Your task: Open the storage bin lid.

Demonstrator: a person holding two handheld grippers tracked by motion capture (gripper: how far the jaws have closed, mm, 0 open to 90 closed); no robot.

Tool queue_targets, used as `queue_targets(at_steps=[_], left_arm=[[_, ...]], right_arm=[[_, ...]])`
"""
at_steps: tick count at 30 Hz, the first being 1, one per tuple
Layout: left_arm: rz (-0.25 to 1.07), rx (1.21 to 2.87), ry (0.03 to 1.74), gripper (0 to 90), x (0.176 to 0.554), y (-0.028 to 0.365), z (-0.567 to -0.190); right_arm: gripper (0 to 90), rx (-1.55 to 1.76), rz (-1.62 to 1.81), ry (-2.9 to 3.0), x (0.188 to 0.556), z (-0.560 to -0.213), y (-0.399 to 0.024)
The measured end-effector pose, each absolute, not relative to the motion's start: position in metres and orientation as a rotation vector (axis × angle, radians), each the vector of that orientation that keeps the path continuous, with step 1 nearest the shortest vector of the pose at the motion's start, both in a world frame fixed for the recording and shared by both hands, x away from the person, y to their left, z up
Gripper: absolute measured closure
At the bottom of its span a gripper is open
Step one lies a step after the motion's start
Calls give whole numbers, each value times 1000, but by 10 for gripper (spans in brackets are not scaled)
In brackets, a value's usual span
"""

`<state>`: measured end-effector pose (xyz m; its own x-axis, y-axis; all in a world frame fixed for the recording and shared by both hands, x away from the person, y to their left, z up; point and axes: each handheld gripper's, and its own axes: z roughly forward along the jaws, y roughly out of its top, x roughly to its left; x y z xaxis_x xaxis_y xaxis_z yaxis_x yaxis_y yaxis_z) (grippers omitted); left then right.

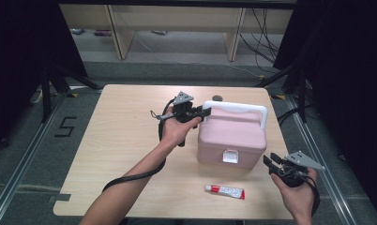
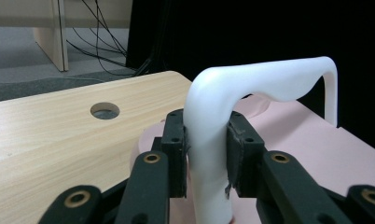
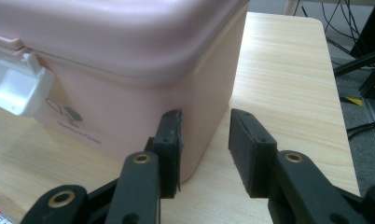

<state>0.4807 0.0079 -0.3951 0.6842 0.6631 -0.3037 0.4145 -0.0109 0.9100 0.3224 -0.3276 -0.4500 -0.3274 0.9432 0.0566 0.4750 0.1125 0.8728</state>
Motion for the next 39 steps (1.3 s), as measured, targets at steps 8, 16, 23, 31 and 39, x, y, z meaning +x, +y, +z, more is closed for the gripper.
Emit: queue_targets(at_steps=[8,16,23,31,39], left_arm=[[210,1649,909,717,483,9,-391],[188,1638,927,717,488,8,-383],[176,1634,946,717,490,8,-380],[167,1635,959,717,491,7,-378],[164,1637,959,715,491,8,-378]], right_arm=[[665,1404,1164,1863,319,-447,-323],[729,1393,1174,1846,314,-443,-324],[900,1335,1208,1845,309,-432,-325],[900,1299,1260,1823,310,-419,-316],[900,1319,1272,1818,317,-419,-309]])
